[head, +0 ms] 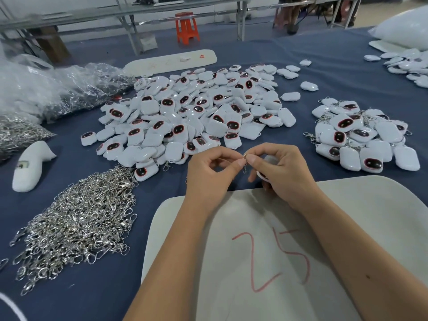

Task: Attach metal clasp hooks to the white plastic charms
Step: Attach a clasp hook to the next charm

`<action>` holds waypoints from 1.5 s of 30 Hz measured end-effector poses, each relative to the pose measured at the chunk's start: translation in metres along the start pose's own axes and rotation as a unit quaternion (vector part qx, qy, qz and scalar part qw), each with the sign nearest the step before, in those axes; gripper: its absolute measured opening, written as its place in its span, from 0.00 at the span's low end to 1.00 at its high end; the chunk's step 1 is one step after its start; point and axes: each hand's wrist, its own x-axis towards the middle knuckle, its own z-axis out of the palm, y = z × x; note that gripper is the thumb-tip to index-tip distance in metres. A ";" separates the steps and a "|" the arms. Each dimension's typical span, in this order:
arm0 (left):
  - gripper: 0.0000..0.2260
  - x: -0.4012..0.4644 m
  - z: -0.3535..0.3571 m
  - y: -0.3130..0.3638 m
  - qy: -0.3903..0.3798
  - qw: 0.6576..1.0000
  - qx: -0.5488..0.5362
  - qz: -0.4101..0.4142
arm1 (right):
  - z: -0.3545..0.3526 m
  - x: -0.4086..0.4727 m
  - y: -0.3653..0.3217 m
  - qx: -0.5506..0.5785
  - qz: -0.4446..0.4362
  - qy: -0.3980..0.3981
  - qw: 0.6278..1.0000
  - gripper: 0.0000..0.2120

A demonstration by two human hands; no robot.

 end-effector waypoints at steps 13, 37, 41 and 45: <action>0.06 -0.002 0.005 0.005 -0.020 1.000 0.005 -0.002 | 0.007 -0.004 -0.006 -0.100 -0.146 0.062 0.982 0.07; 0.09 0.000 -0.001 0.005 -0.039 0.999 -0.018 0.003 | 0.008 -0.006 -0.008 -0.111 -0.119 0.047 0.986 0.06; 0.08 -0.001 -0.002 0.004 -0.054 0.998 -0.023 0.001 | 0.007 -0.006 -0.010 -0.137 -0.149 0.050 0.978 0.07; 0.08 -0.001 -0.002 0.003 -0.051 0.998 -0.024 0.001 | 0.008 -0.007 -0.012 -0.157 -0.169 0.063 0.971 0.07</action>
